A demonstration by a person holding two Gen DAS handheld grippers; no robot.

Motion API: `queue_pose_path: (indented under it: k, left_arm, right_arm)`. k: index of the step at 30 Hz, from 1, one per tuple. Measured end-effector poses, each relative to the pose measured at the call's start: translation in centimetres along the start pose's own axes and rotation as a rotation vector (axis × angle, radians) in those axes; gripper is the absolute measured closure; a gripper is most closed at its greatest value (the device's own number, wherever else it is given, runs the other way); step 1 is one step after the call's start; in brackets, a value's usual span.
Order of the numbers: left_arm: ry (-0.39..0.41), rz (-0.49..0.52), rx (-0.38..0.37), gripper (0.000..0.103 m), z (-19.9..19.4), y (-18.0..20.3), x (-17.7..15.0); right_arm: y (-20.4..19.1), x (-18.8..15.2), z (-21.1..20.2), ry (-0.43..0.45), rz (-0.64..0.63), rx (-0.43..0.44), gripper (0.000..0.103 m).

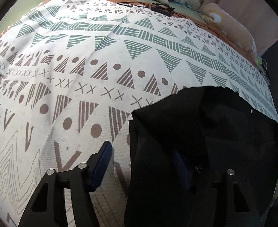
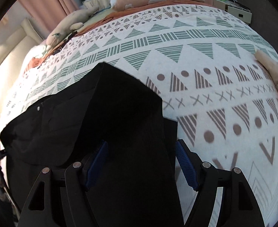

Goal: Fold large clothes
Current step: 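Lower the hem onto the jacket body and open both tools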

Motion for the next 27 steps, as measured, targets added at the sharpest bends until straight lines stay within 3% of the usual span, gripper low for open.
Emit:
queue_pose_path:
  k: [2,4,6,7,8,9,11,19,27]
  left_arm:
    - [0.006,0.0,-0.032,0.049,0.3,0.5,1.3]
    - [0.02,0.015,-0.066,0.055,0.5,1.2,2.7]
    - [0.038,0.022,-0.087,0.059,0.5,1.7,3.7]
    - [0.052,0.027,-0.091,0.068,0.4,1.9,4.2]
    - [0.062,0.034,-0.095,0.084,0.5,2.1,4.7]
    - [0.067,0.037,-0.088,0.092,0.6,2.1,5.0]
    - [0.078,0.034,-0.081,0.099,0.7,2.2,5.4]
    - [0.167,-0.015,-0.143,0.1,-2.0,2.1,6.7]
    - [0.184,-0.019,-0.092,0.101,-2.1,2.9,8.8]
  right_arm:
    - [0.0,1.4,0.1,0.024,-0.006,-0.004,0.039]
    - [-0.2,2.9,0.2,0.04,-0.005,0.03,0.056]
    - [0.0,4.0,0.6,0.049,0.003,0.033,0.065]
    - [0.0,4.6,0.8,0.062,0.005,0.041,0.082]
    - [0.0,5.0,0.9,0.072,0.01,0.057,0.092]
    - [0.3,5.4,1.0,0.079,0.03,0.078,0.097]
    - [0.7,5.8,1.1,0.089,0.064,0.094,0.098]
    - [1.2,6.6,-0.6,0.161,0.122,0.122,0.1]
    - [1.3,8.0,-0.8,0.167,0.133,0.078,0.1]
Point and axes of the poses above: each gripper's, at about its wrist camera, not at the fingertips, and z roughly the way its jaws point, y to its right, x to its top, the point moved 10 cm from there along z, roughly the way its jaws point, and after that the axes turned 2 degrees about -y, right-handed, at the moved point
